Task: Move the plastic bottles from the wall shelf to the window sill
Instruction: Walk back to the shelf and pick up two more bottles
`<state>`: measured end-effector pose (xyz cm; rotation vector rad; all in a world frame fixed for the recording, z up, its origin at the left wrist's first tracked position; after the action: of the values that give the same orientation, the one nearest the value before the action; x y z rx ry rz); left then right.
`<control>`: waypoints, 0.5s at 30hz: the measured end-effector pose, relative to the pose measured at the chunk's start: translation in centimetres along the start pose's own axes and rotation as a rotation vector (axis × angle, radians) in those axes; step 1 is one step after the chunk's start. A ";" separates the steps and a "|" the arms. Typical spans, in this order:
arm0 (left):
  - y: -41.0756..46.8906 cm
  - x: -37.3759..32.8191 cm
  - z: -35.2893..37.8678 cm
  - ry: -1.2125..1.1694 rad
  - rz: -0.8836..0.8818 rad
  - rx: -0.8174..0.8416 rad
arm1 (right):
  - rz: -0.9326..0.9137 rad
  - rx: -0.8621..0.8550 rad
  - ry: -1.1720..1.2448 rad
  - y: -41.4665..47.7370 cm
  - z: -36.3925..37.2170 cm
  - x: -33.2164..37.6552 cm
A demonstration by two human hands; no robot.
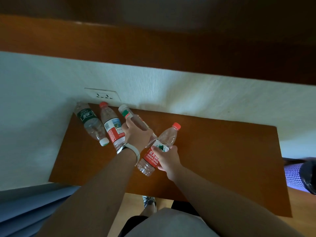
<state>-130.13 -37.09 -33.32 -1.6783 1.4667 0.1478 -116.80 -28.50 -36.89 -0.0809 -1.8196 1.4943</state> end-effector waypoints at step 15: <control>-0.3 -0.1 1.3 -0.133 -0.187 0.055 | -0.236 -0.086 -0.018 -3.0 -3.5 -0.3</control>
<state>-129.32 -36.16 -33.87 -1.7177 1.1992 0.1131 -113.33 -26.70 -34.39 0.1029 -1.8377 1.2558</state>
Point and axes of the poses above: each hand's wrist, its own y-axis towards the middle knuckle, its own z-axis out of the palm, x = y × z, the point moved 5 cm from there along y, towards the middle knuckle, and after that the axes turned 4 degrees about x, right-handed, at the moved point
